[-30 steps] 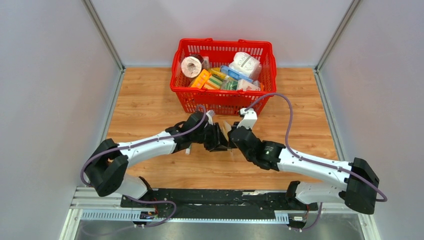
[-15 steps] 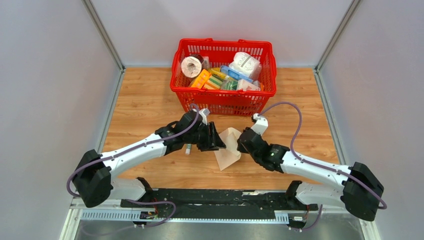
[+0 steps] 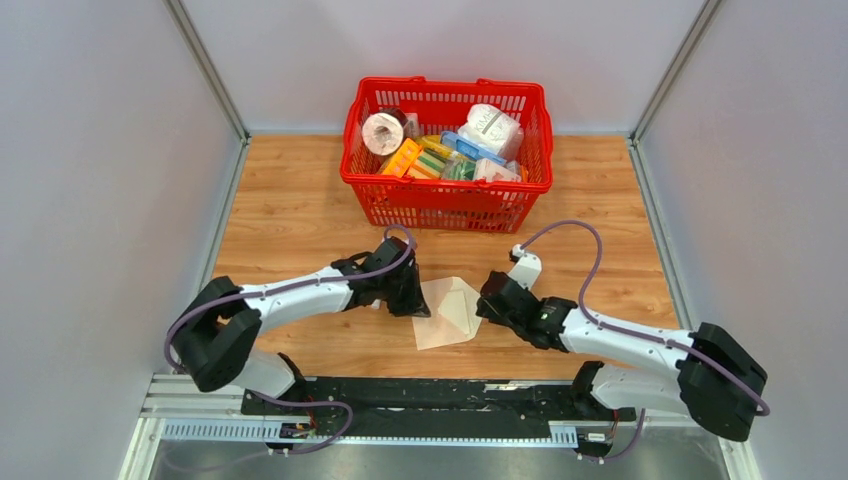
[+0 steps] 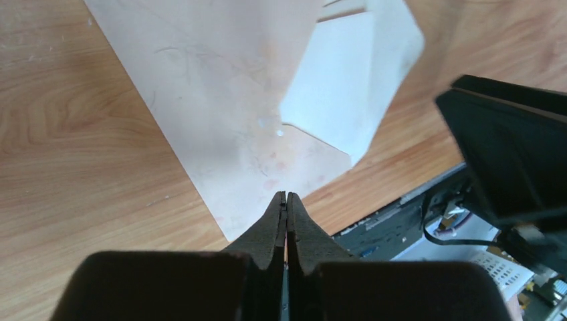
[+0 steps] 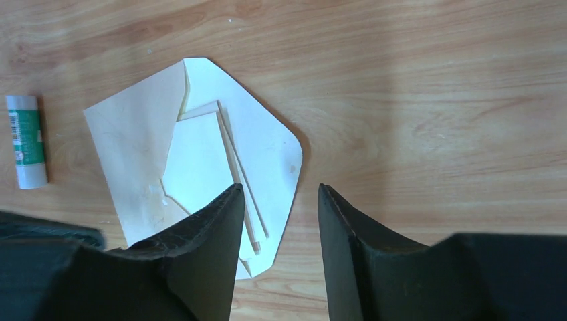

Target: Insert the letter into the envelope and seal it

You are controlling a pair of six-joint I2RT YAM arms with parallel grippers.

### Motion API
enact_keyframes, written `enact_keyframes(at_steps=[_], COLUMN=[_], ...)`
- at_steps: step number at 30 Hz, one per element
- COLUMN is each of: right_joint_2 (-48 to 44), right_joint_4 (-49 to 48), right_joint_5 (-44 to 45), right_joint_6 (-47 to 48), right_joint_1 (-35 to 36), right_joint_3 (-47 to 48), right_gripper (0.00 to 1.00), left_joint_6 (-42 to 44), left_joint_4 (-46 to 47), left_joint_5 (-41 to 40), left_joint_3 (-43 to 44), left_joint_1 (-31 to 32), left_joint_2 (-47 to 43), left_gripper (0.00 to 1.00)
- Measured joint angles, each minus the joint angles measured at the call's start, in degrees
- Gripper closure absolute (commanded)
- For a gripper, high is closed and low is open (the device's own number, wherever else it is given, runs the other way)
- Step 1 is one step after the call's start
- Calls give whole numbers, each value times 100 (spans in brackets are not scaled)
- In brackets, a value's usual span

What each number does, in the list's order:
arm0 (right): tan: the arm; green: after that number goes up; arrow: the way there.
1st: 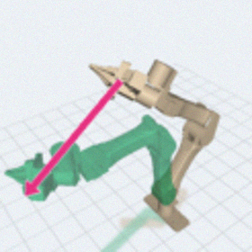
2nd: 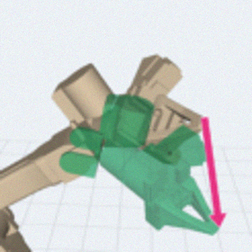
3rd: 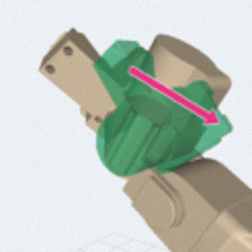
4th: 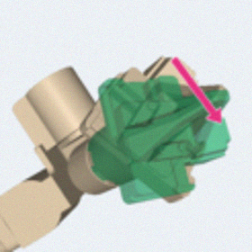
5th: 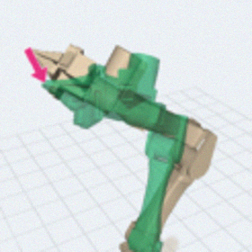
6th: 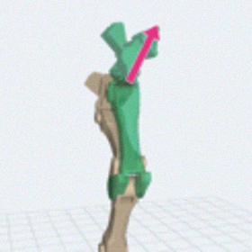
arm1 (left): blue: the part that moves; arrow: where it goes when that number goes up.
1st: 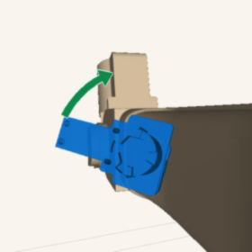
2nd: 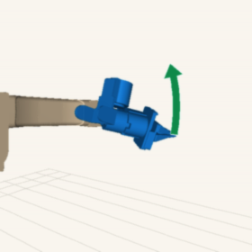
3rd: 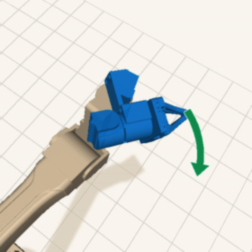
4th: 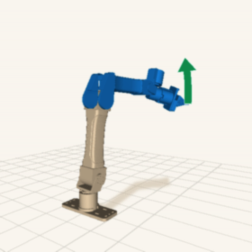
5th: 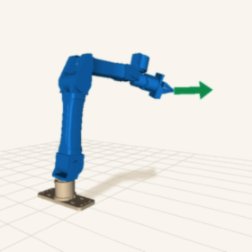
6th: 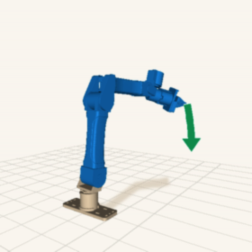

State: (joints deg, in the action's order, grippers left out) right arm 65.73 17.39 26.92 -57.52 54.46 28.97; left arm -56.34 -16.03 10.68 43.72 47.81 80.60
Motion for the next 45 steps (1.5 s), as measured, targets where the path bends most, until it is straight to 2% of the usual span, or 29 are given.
enact_keyframes(at_steps=[5,7,13,21,27,35,45], right_joint_2=[-601,-623,354,1322,1469,1644,1912], right_joint_4=[229,203,26,-214,-273,-358,-461], right_joint_5=[9,-28,-249,-376,-420,-481,-643], right_joint_6=[151,319,866,1185,1196,1176,1145], right_joint_1=[0,-2,-2,-2,-2,-2,-2], right_joint_3=[4,61,525,870,883,883,997], right_gripper=[55,59,70,76,82,96,99], left_joint_6=[37,37,42,205,310,361,400], left_joint_4=[87,92,37,-273,-415,-393,-280], left_joint_5=[50,20,-153,-533,-699,-664,-535], left_joint_3=[-50,-107,-256,-256,-251,-76,39], left_joint_1=[-22,-31,-118,-262,-286,-286,-299], left_joint_2=[501,514,455,337,378,664,839], left_gripper=[100,100,100,100,100,100,100])
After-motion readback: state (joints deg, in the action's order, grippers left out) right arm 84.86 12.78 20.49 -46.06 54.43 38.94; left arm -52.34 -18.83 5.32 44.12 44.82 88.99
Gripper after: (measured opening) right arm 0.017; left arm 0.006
